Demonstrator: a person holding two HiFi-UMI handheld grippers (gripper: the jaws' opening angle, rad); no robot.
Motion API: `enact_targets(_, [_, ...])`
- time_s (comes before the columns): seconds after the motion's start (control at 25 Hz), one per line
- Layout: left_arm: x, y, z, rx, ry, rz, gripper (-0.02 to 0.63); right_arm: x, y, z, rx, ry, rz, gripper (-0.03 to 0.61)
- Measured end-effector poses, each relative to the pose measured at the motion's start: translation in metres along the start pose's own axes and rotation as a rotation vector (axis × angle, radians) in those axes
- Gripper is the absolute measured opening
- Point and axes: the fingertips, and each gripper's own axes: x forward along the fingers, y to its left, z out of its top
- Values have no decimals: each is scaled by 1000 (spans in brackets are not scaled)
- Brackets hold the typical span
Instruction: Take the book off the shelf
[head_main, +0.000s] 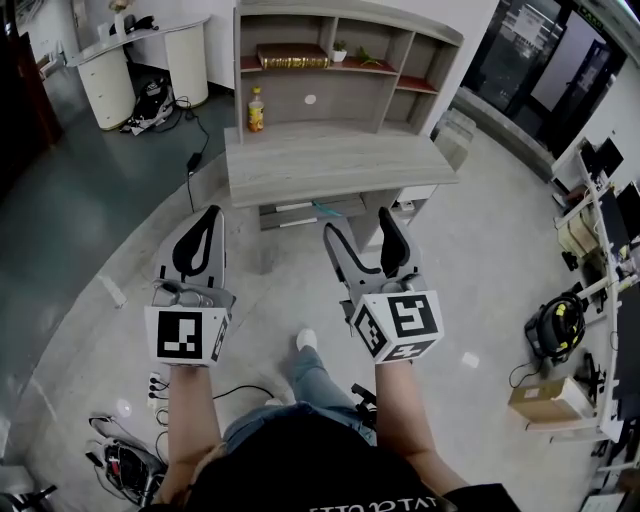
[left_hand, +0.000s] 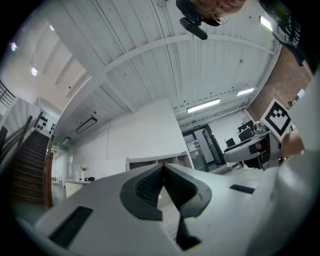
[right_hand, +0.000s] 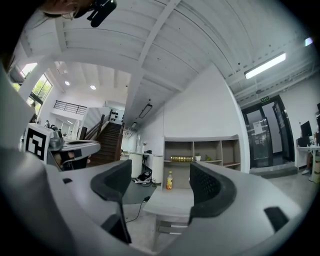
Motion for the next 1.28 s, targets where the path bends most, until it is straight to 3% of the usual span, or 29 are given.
enact_targets(0.24, [63, 12, -19, 14, 14, -1, 11, 58, -39, -2, 68, -19, 21, 356])
enact_targets(0.8, [232, 46, -53, 26, 20, 62, 11, 212, -140, 7, 72, -33, 130, 356])
enact_targets(1.12, [288, 42, -80, 22, 30, 64, 11, 269, -168, -19, 99, 53, 216, 376])
enact_targets(1.28, [302, 48, -92, 11, 44, 74, 11, 284, -172, -32, 81, 91, 210, 376])
